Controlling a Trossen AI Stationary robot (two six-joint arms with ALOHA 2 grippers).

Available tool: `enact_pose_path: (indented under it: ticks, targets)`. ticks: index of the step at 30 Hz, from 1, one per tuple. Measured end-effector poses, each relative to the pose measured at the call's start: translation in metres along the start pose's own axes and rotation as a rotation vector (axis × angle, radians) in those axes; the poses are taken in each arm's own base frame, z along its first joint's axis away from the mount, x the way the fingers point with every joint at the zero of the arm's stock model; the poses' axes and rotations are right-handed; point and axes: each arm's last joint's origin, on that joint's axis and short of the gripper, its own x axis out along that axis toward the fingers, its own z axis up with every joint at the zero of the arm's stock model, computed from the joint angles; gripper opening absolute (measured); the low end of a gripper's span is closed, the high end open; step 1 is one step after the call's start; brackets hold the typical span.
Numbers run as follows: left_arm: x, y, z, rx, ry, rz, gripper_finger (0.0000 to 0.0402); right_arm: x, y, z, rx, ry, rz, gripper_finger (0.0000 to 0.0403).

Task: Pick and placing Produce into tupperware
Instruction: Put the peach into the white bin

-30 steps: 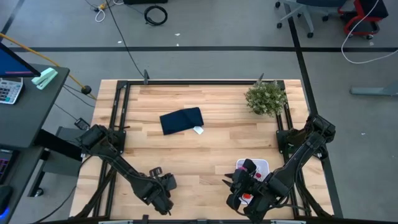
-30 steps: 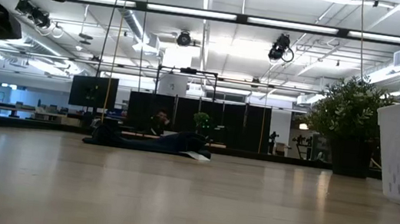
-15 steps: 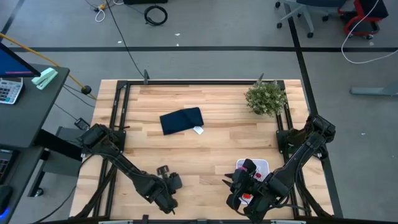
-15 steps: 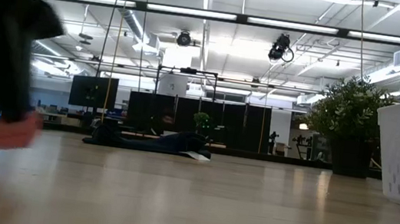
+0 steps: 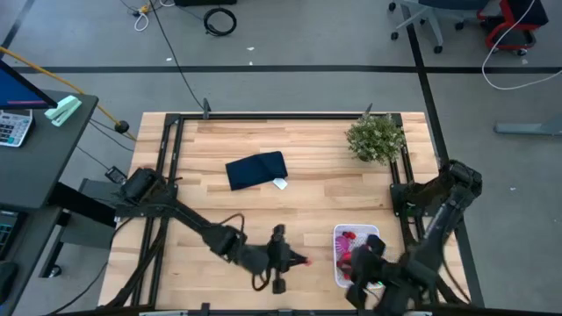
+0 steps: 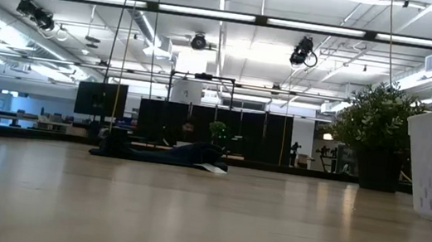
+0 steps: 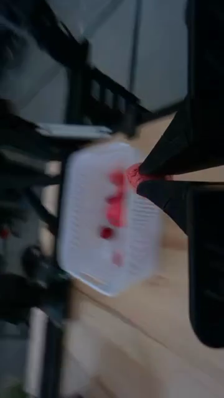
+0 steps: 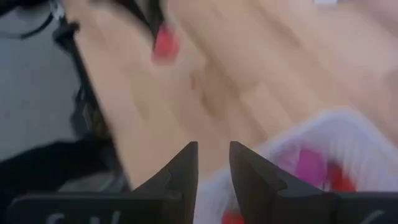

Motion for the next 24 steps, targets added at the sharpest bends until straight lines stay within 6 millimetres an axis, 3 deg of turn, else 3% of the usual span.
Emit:
enact_pose_path:
  ticks: [5,10,15,24]
  targets:
    - [0.014,0.023,0.02,-0.027,-0.077,-0.129,0.0007,-0.028,0.002,-0.036,0.027,0.034,0.076,0.0097]
    - [0.025,0.047,0.027,-0.07,-0.086,-0.113,0.0015,-0.05,0.001,-0.057,-0.03,-0.102,0.148,0.0096]
    - [0.048,0.048,0.021,-0.068,-0.125,-0.135,0.0008,-0.057,0.0,-0.062,-0.129,-0.181,0.167,0.0096]
    - [0.123,0.043,0.018,-0.059,-0.12,-0.225,0.0021,-0.055,0.0,-0.058,-0.22,-0.203,0.151,0.0096]
